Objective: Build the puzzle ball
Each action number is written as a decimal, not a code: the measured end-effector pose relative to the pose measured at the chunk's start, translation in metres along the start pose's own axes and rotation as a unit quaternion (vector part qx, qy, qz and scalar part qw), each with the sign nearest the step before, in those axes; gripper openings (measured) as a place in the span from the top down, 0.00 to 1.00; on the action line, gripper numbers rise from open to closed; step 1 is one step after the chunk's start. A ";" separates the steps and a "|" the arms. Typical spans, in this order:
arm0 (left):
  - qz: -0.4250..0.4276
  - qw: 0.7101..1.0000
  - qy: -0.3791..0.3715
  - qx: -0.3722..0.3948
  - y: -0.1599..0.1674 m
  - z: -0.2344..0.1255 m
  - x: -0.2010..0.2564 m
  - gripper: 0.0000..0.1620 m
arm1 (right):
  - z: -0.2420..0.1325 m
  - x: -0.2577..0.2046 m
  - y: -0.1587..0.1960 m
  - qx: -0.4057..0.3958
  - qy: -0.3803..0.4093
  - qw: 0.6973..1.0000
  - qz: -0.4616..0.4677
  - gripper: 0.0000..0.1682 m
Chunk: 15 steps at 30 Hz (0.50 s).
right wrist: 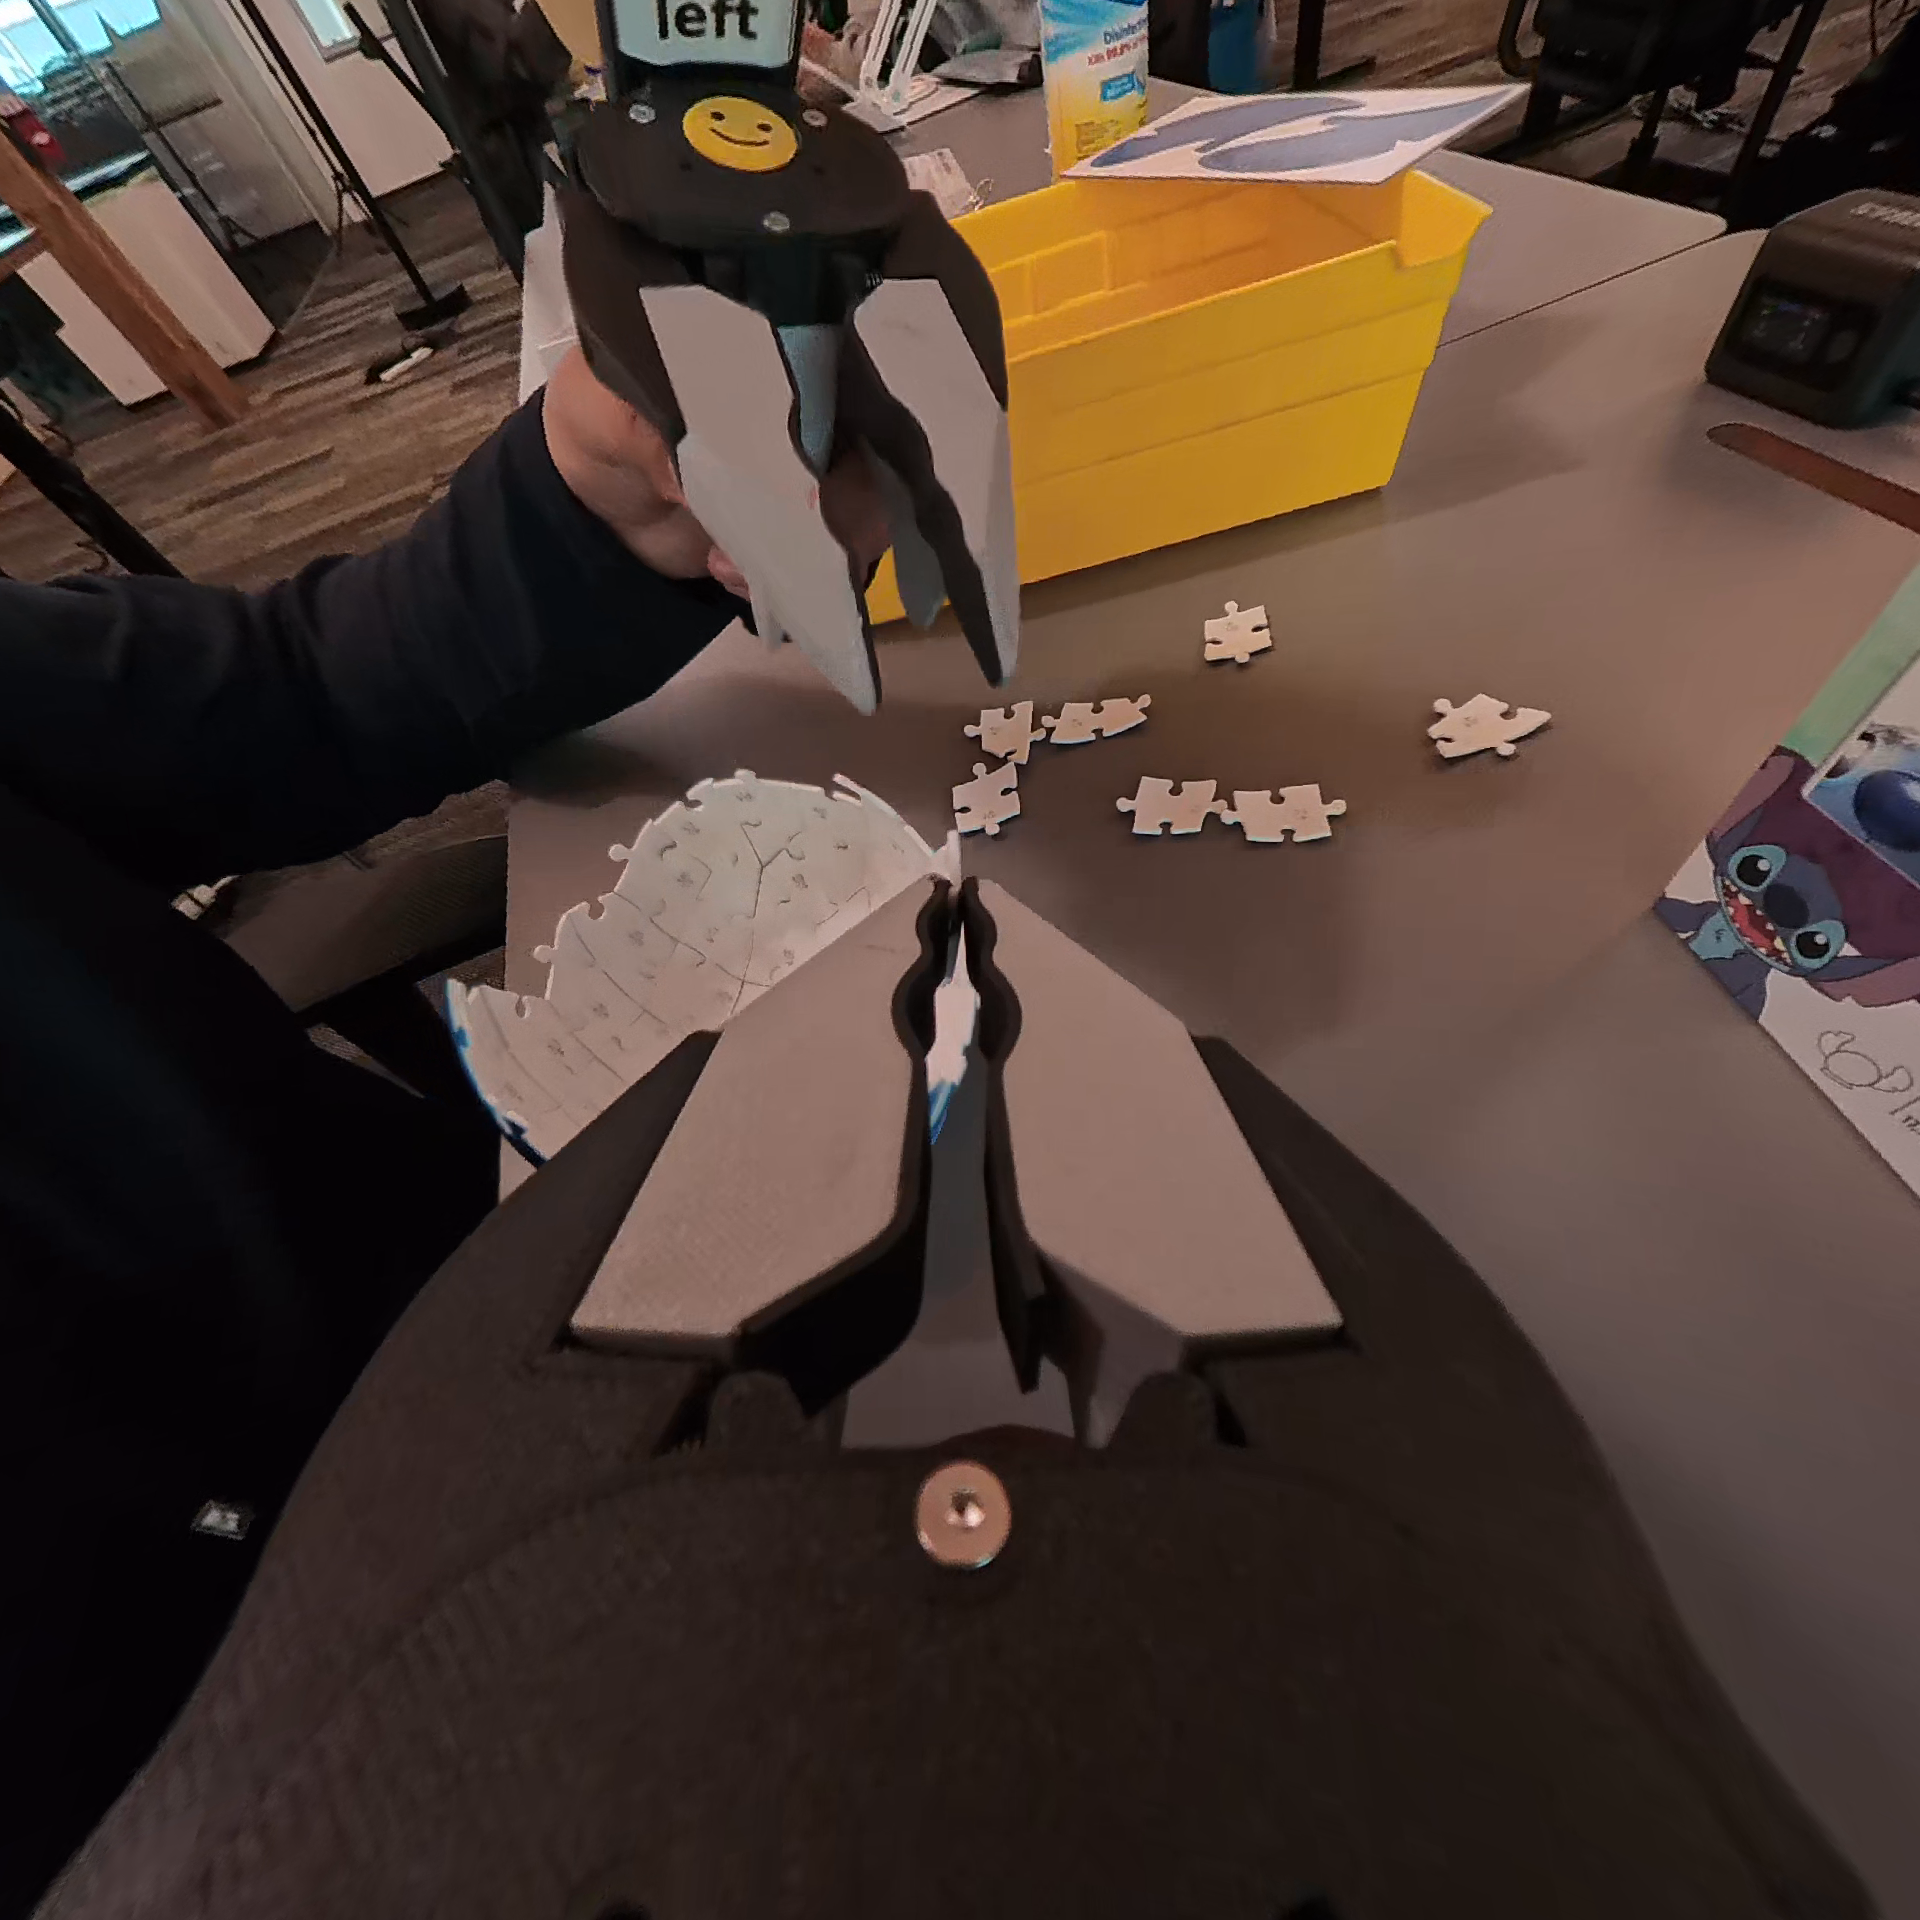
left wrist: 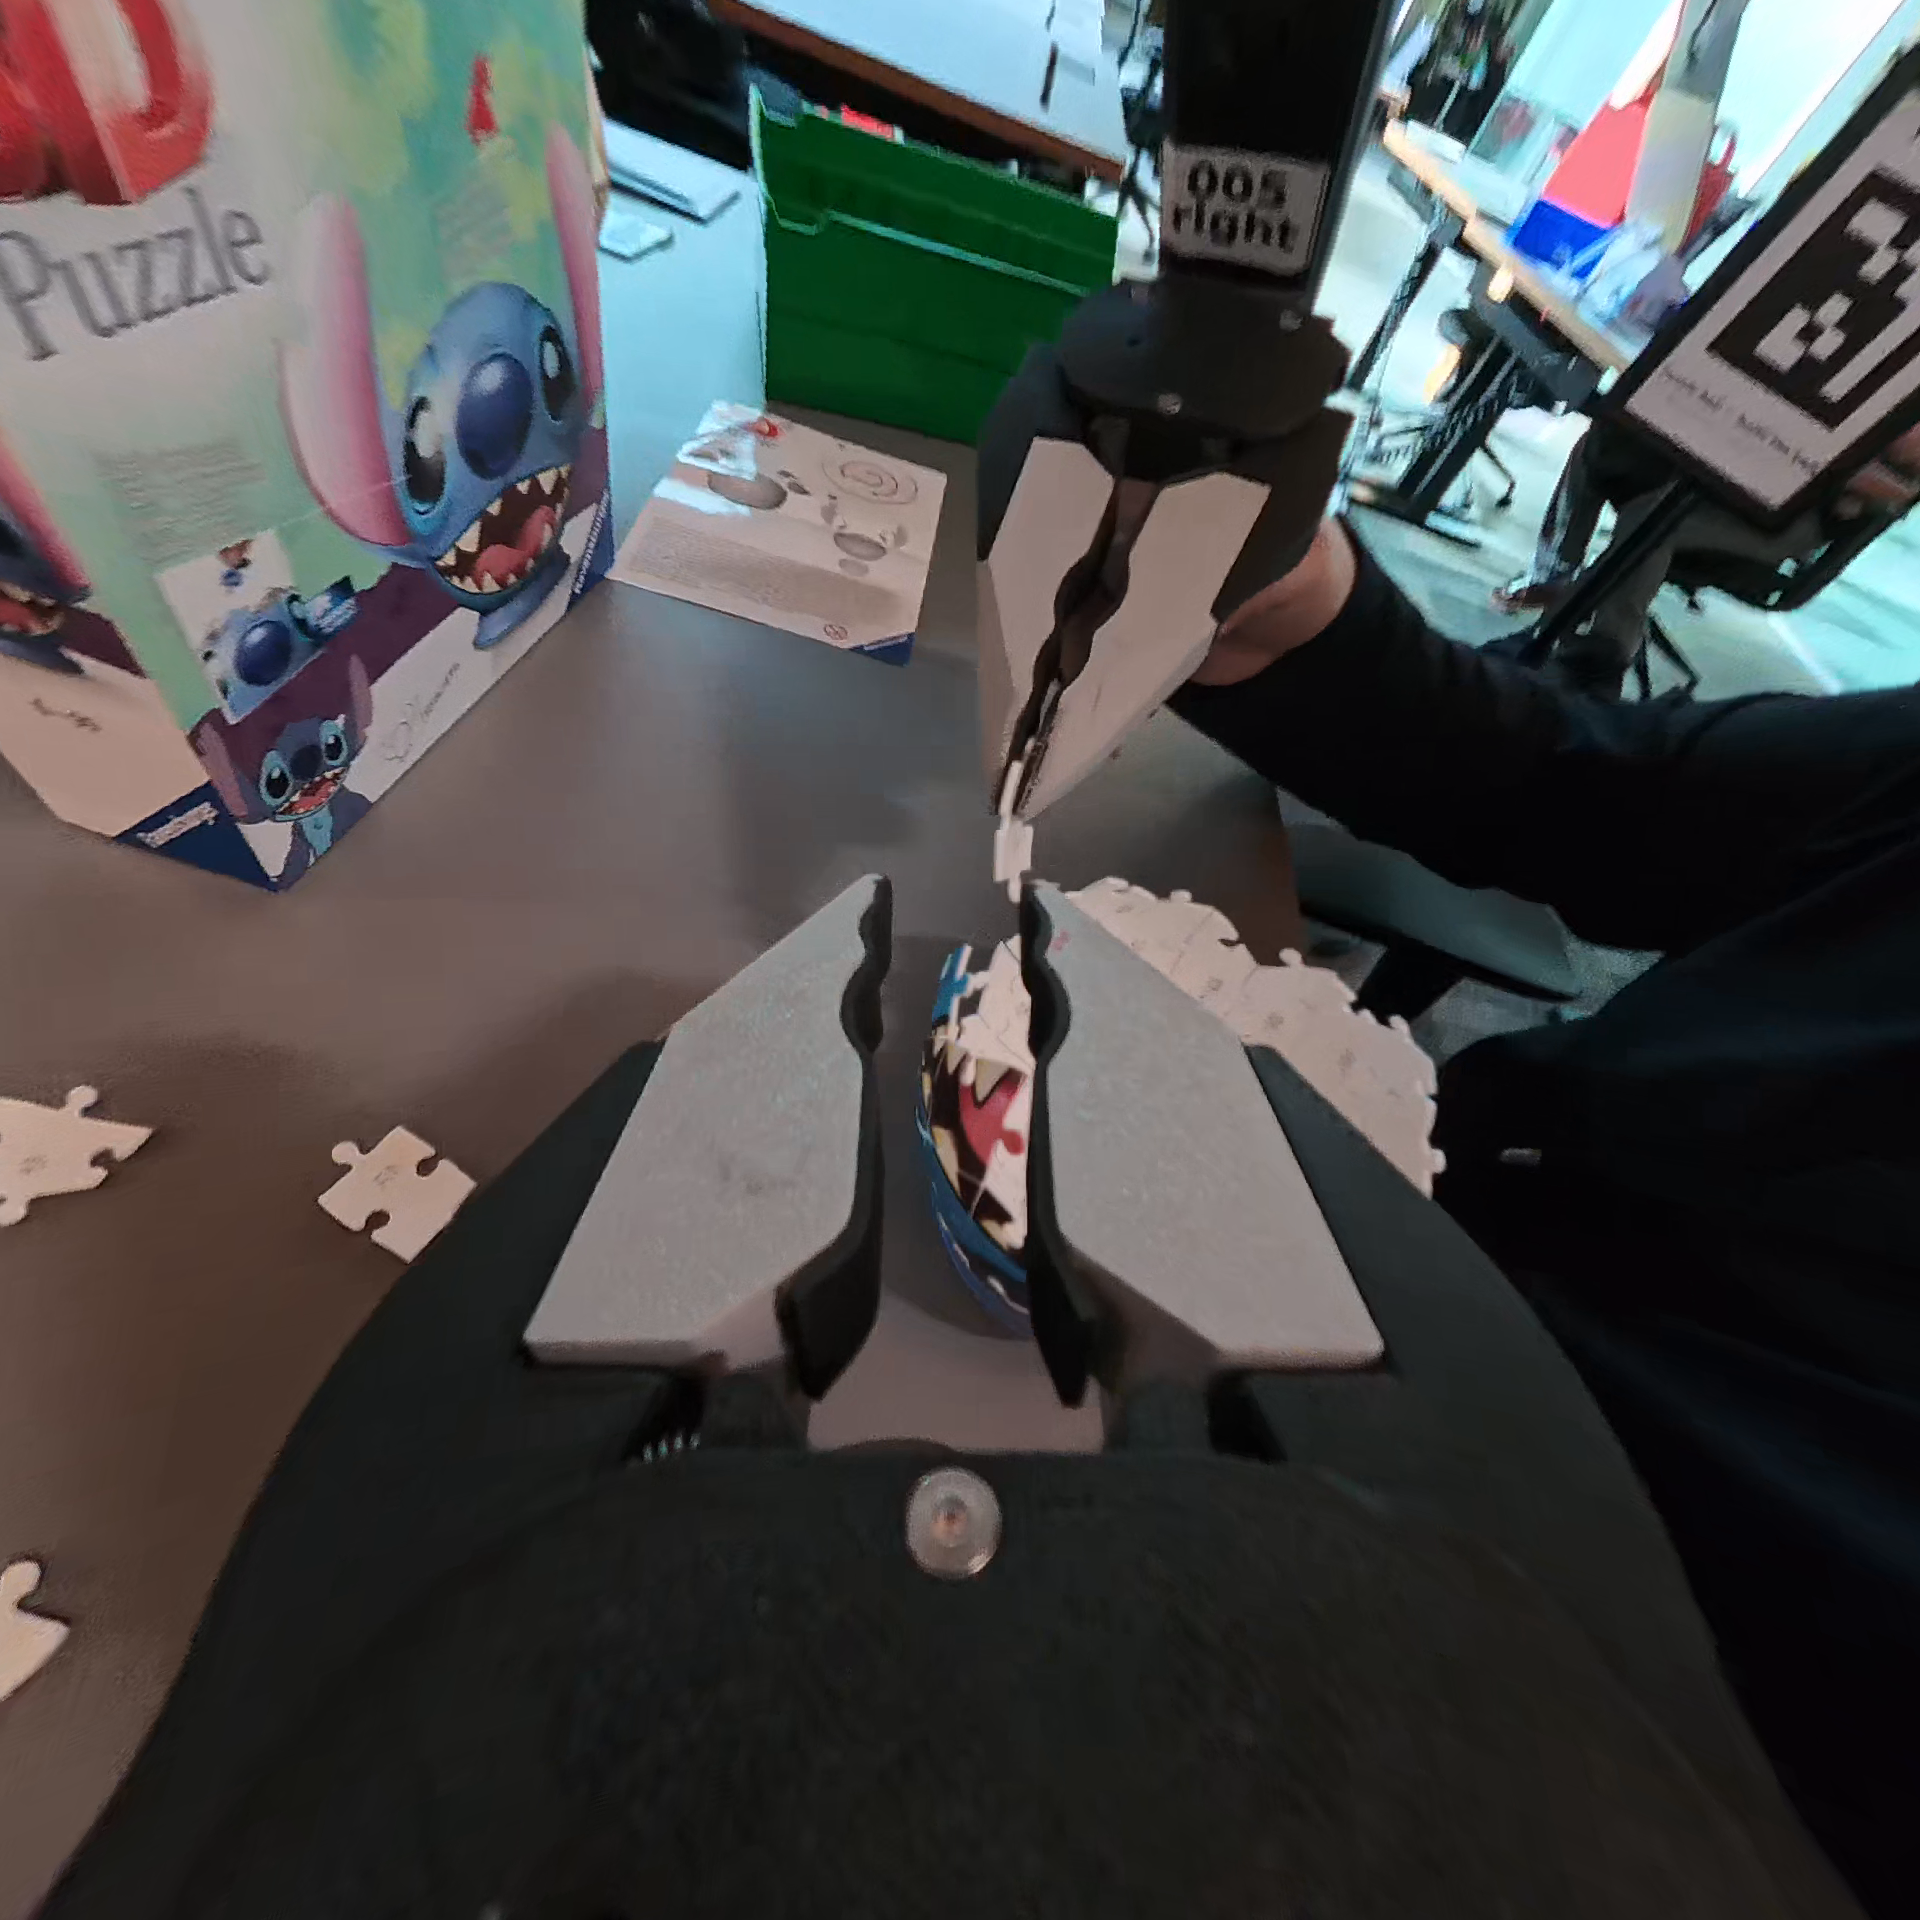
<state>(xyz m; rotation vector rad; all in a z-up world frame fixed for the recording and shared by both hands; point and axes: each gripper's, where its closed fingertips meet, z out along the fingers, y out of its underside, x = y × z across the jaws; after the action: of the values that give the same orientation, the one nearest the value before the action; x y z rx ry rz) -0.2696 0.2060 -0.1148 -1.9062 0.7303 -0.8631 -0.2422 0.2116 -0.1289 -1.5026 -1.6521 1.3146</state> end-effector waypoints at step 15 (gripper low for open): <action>0.013 0.996 -0.091 -0.017 0.016 -0.023 -0.045 0.94 | -0.053 -0.017 -0.006 0.079 0.052 0.995 -0.006 1.00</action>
<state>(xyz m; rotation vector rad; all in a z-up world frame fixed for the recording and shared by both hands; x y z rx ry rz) -0.3167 0.2221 -0.1334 -1.9713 0.6622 -0.6545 -0.1942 0.2120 -0.1002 -1.4405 -1.4533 1.3061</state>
